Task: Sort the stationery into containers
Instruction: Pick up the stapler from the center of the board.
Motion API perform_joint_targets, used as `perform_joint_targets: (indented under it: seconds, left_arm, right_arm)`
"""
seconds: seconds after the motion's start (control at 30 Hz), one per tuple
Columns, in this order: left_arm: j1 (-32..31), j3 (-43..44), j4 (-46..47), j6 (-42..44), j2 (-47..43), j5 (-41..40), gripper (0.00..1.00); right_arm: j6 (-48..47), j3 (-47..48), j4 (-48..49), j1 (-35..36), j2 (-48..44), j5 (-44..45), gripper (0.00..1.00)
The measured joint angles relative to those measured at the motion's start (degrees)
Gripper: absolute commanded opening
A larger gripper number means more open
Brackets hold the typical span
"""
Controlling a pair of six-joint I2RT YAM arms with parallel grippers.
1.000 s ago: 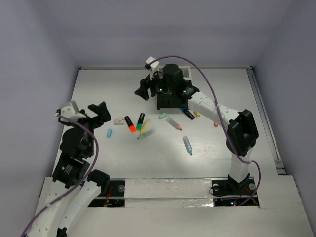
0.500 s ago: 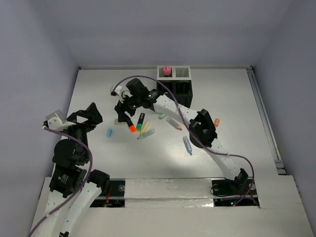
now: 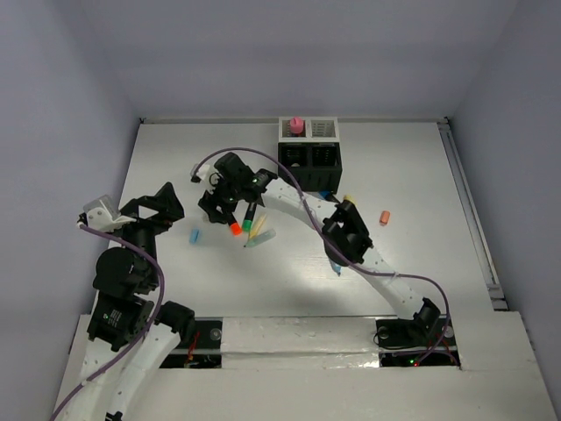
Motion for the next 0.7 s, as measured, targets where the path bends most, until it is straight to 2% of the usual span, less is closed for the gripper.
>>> perform_joint_targets:
  seconds: [0.27,0.37,0.4,0.6,0.7]
  left_arm:
    - [0.0,0.0,0.3,0.0,0.0,2.0,0.99]
    - [0.0,0.0,0.4,0.0,0.0,2.7,0.99]
    - [0.0,0.0,0.4,0.0,0.0,2.9,0.99]
    - [0.0,0.0,0.4,0.0,0.0,3.3,0.99]
    - [0.0,0.0,0.4,0.2,0.0,3.6,0.99]
  right_arm:
    - [0.0,1.4,2.9,1.2,3.8,4.6,0.71]
    - [0.0,1.6,3.8,1.7,4.9,6.1,0.65]
    - [0.1,1.7,4.1,1.8,5.0,6.5,0.58]
    - [0.7,1.2,6.5,2.3,5.4,8.6,0.29]
    - [1.1,0.7,8.3,2.3,5.4,9.0,0.22]
